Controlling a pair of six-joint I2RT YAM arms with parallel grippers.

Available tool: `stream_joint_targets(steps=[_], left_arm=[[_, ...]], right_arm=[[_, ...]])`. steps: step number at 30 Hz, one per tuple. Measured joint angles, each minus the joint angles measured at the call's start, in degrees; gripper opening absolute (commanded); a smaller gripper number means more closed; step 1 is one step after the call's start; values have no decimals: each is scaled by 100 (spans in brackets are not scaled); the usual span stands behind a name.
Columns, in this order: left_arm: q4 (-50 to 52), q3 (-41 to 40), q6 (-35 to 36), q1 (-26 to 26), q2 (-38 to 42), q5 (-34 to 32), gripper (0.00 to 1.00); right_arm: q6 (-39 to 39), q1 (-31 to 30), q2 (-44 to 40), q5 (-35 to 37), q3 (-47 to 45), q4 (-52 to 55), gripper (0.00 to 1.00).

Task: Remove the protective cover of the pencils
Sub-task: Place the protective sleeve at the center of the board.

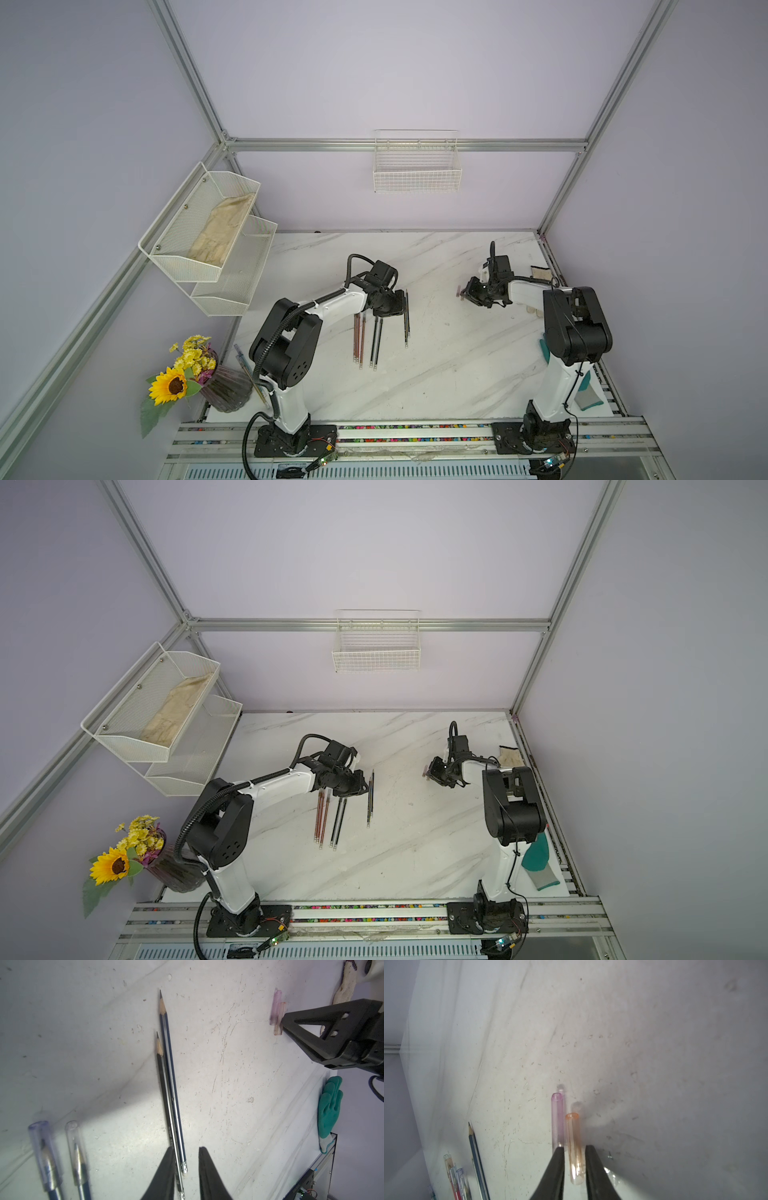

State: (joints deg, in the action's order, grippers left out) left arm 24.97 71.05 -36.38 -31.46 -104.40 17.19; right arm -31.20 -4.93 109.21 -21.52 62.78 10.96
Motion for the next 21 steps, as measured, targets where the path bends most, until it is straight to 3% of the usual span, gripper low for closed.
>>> stream_joint_targets(steps=[11, 21], left_arm=[[39, -101, 133, 15, 623, -293, 22], [214, -1349, 144, 105, 2343, -962, 24]], right_arm=[[26, 0, -302, -85, -11, 238, 28], [87, -2, -1998, -72, -269, 352, 28]])
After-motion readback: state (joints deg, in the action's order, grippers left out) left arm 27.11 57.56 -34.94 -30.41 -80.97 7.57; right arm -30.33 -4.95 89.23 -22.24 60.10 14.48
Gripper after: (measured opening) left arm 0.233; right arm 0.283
